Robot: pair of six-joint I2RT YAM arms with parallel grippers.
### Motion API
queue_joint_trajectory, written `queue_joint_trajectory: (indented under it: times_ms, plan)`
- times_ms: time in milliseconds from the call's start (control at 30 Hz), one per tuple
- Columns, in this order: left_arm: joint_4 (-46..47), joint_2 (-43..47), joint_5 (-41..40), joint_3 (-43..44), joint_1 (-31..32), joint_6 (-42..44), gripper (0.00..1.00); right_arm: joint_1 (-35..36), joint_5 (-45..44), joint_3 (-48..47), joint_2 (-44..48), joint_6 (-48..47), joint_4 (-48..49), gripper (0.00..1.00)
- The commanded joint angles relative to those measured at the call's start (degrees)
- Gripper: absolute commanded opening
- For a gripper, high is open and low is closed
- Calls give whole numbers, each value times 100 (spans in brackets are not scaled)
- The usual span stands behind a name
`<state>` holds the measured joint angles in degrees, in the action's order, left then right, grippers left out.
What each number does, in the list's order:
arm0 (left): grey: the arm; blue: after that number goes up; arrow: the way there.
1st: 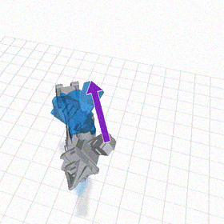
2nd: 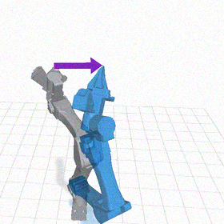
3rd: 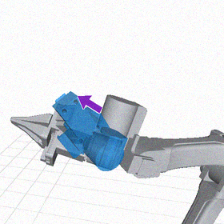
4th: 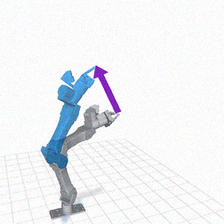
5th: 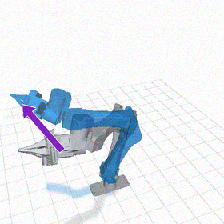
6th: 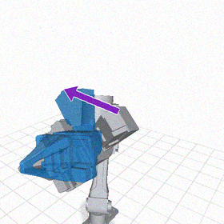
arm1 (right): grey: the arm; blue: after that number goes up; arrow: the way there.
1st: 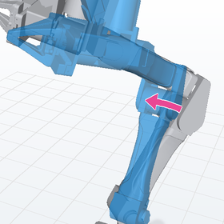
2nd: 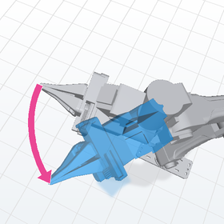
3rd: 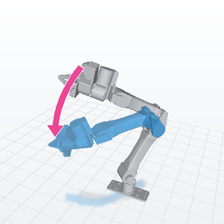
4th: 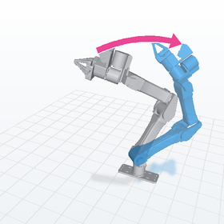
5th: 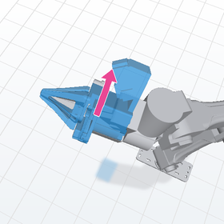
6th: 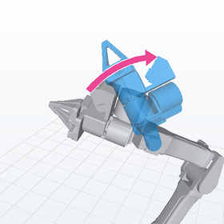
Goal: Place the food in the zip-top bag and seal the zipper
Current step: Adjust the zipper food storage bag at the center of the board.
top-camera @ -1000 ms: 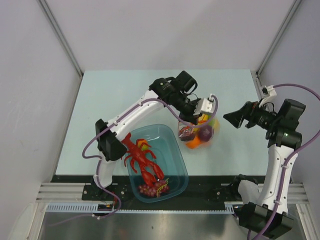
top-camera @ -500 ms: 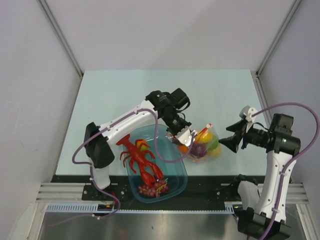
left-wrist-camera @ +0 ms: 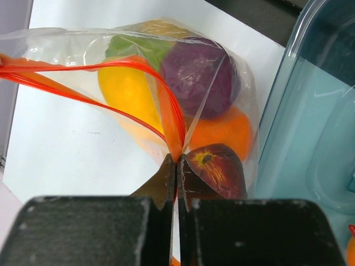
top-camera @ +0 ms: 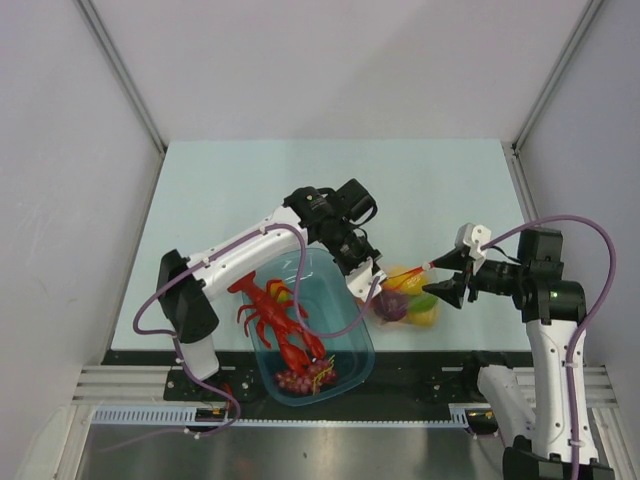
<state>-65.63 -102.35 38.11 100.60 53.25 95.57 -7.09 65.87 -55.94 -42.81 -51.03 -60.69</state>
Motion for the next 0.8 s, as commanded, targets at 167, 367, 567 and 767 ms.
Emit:
queue_joint_trajectory:
  times_ms: [167, 367, 567, 767]
  plan:
    - [366, 136, 180, 74, 27, 111, 0, 674, -654, 128, -263, 444, 822, 38]
    - [428, 171, 197, 39, 18, 93, 0, 674, -812, 145, -413, 234, 558, 60]
    - [542, 110, 197, 56, -8, -11, 0, 674, -777, 180, -334, 67, 259, 55]
    - [560, 66, 250, 48, -26, -56, 0, 674, -680, 356, -44, 93, 232, 59]
